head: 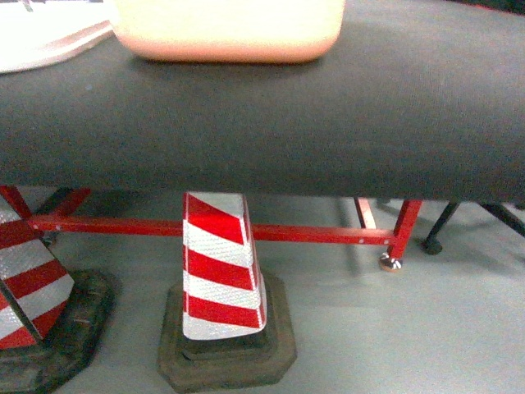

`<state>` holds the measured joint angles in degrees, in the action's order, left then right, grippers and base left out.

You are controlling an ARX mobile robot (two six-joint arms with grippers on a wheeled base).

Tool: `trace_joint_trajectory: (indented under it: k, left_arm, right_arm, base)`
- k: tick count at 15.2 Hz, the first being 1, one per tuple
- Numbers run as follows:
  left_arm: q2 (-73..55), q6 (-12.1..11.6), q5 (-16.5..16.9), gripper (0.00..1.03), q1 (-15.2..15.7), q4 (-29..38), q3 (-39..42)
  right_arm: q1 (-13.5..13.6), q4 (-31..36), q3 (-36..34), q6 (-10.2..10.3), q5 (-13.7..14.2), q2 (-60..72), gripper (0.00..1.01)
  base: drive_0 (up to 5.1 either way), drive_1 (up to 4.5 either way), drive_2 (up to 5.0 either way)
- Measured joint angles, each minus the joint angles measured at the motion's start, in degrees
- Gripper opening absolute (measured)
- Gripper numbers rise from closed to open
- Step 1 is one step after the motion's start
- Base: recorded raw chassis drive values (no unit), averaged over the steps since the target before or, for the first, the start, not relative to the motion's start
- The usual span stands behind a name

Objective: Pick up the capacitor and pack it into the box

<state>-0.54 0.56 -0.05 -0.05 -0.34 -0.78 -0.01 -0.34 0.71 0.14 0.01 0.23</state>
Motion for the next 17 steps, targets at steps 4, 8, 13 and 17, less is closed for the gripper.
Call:
trace_joint_trajectory:
  k: [4,8,13,17]
  left_arm:
    - [0.0,0.0,0.0,0.44,0.0,-0.1,0.0]
    - [0.0,0.0,0.1,0.44,0.0,-0.1,0.0]
    - [0.0,0.0,0.0,0.44,0.0,0.3,0.0]
    - [0.0,0.0,0.0,0.44,0.0,0.0,0.0]
  right_arm:
    - [0.0,0.1,0.0,0.0,0.0,0.0,0.98]
    - [0.0,0.0,0.0,0.0,0.0,0.0,0.98]
    - [0.0,0.3,0.0,0.0,0.0,0.0,0.98]
    - [0.0,0.0,0.0,0.0,0.0,0.0,0.98]
  base:
    - [0.0,0.0,0.0]
    - [0.0,0.0,0.0]
    - [0.0,0.0,0.0]
    - [0.0,0.0,0.0]
